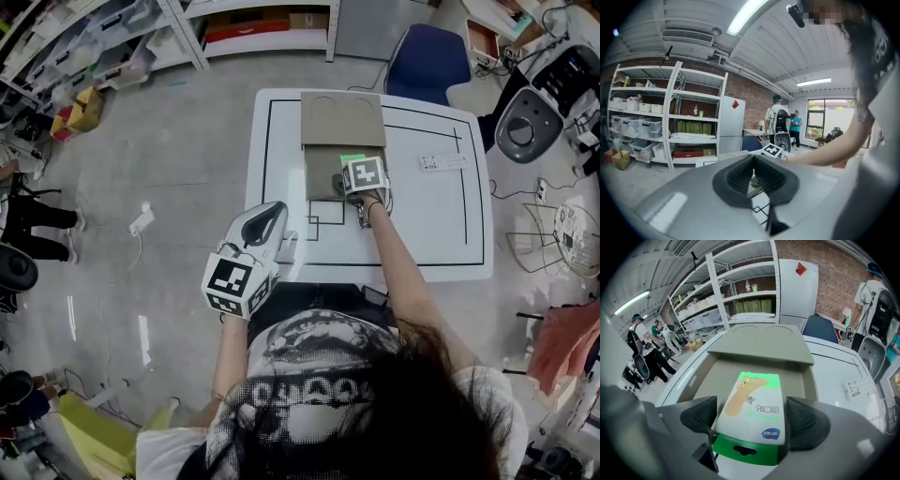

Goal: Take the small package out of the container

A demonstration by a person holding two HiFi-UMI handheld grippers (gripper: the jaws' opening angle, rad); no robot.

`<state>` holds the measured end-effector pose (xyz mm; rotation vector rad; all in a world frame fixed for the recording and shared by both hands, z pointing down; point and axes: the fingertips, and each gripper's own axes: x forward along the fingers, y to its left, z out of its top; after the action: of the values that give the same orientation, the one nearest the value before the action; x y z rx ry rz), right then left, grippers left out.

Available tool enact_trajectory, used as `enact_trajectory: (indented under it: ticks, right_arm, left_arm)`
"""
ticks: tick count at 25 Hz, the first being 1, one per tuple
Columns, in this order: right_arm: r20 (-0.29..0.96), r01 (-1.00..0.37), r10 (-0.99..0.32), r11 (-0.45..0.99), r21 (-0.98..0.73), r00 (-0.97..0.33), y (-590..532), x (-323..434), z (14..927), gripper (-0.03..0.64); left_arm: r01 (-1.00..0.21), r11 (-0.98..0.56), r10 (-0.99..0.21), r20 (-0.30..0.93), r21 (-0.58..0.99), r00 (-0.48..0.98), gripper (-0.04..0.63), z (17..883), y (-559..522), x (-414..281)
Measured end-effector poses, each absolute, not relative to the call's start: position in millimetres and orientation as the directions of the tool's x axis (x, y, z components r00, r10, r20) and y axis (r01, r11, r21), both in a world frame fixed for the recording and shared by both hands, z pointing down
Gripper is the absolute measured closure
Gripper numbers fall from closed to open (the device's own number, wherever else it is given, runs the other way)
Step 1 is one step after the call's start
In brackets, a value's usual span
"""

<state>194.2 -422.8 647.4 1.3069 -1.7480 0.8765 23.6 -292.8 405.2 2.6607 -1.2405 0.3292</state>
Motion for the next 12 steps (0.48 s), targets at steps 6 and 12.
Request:
enact_trajectory:
  ticks: [6, 12]
  right_arm:
    - [0.889, -0.969, -0.44, 0.245, -0.013, -0.124, -422.6, 200.0, 647.4, 0.21]
    - [0.871, -0.954, -0.46, 0.298, -0.03, -0.171, -417.2, 201.3, 646.2, 0.218]
  left_arm:
    - [-0.776, -0.625, -0.731, 0.289, 0.078, 0.618, 0.595, 408.3, -293.6, 24.4]
    - [-0.782, -0.619, -0.735, 0.292, 0.08, 0.612, 0.595, 409.7, -289.9, 27.0]
